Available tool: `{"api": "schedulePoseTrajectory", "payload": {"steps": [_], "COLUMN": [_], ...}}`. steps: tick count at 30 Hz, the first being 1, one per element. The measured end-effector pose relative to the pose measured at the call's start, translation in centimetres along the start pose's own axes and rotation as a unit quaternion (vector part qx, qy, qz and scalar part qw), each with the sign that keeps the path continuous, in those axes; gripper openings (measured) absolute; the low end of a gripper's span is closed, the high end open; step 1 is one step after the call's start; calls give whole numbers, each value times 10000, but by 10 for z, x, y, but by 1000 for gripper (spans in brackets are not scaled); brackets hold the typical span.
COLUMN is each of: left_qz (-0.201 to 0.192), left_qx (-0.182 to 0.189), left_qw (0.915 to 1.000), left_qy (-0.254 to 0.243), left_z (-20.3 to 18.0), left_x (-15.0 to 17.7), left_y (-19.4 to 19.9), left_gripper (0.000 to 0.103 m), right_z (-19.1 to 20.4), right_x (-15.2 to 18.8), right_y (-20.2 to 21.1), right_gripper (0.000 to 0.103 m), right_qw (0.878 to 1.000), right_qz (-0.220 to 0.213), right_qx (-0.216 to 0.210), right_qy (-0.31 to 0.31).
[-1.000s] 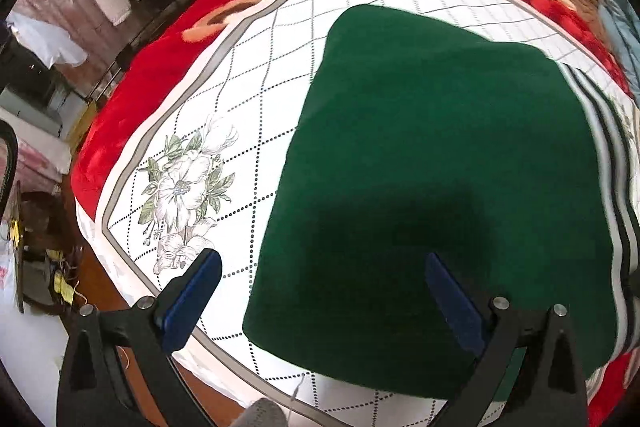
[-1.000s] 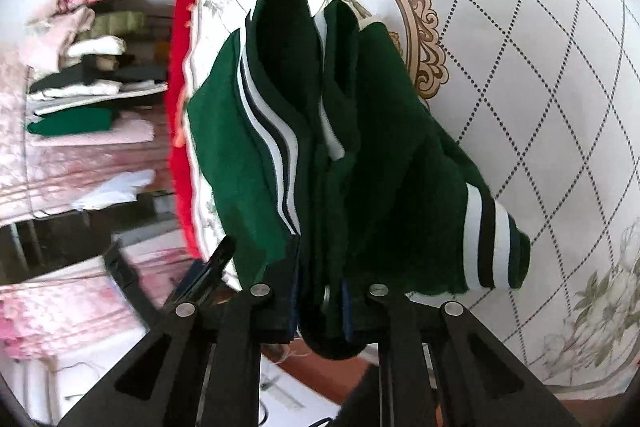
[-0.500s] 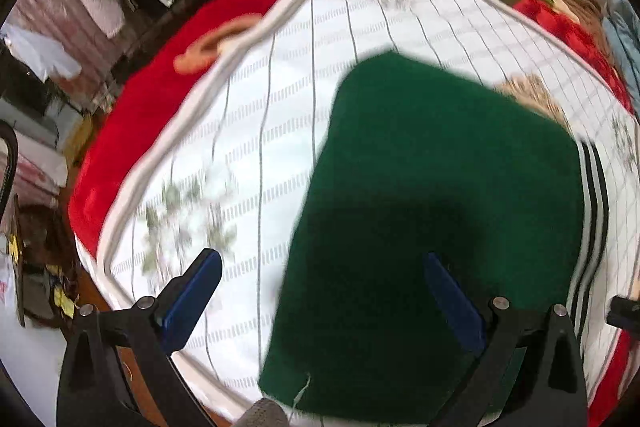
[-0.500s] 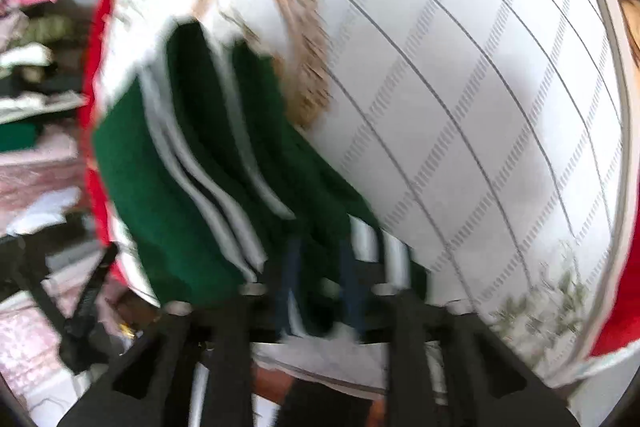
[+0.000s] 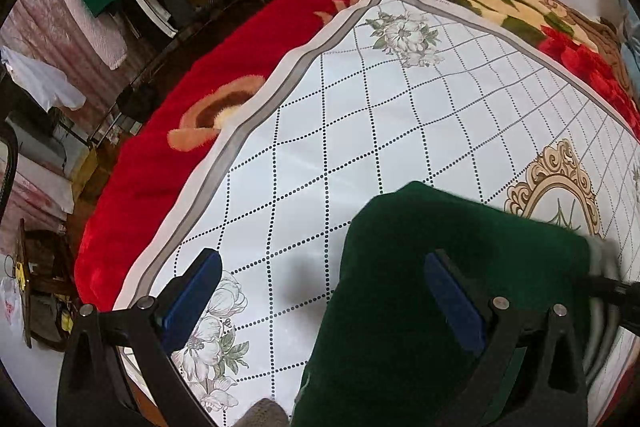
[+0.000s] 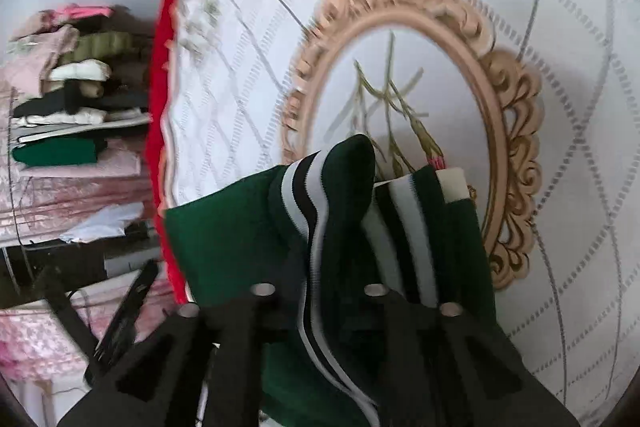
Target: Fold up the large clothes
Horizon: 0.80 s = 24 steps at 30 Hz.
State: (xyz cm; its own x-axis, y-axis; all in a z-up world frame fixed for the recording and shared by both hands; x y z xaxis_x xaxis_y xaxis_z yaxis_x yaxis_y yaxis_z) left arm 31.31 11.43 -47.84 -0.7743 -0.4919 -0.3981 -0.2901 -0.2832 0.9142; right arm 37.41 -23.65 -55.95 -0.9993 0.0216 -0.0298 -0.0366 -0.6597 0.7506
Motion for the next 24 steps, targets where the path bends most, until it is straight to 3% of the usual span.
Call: {"api": "schedulePoseTrajectory", "payload": {"steps": [4, 5, 8, 10, 12, 16, 18, 20, 24], "left_qz": [153, 209, 357, 438, 468, 323, 274, 303, 579], "left_qx": [-50, -34, -97, -218, -230, -79, -13, 14, 15], "left_qw": [9999, 9998, 9993, 9986, 9983, 9993, 9996, 9995, 9983], "left_qy": [22, 42, -44, -216, -272, -183, -108, -61, -10], "left_z": [3, 3, -2, -7, -6, 11, 24, 34, 49], "left_x": [-3, -3, -3, 1, 2, 5, 15, 28, 63], "left_y": [-15, -18, -34, -48, -51, -31, -15, -4, 9], "left_gripper": [103, 103, 103, 103, 103, 103, 103, 103, 103], "right_z": [3, -3, -35, -63, -81, -67, -60, -53, -54], "right_x": [17, 17, 11, 7, 6, 12, 30, 56, 117], "right_y": [48, 48, 24, -1, -12, 28, 52, 70, 62], "right_gripper": [10, 10, 6, 0, 0, 4, 21, 76, 80], "right_qw": [9983, 9982, 9881, 9788, 9801, 9893, 9917, 9932, 9925], "right_qz": [-498, -511, -274, 143, 354, 87, -29, -7, 576], "right_qx": [-31, 171, 1494, 2008, 1748, 1211, 1002, 807, 550], "right_qy": [-298, -277, -233, -374, -868, -813, -800, -834, -932]}}
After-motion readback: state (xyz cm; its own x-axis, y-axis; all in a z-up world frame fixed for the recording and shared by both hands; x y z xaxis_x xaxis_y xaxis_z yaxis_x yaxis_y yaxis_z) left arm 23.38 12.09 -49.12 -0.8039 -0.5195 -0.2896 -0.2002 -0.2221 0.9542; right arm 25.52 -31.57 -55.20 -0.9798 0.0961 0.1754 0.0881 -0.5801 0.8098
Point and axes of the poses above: each gripper's, at about its wrist camera, not at the fingertips, and y roughly against the way its jaws point, z to its left, x to its underside, the point moved 3 cm from there along -y, roughly the way its jaws point, and after that the axes turned 9 degrees about y, right-handed, at the moved point
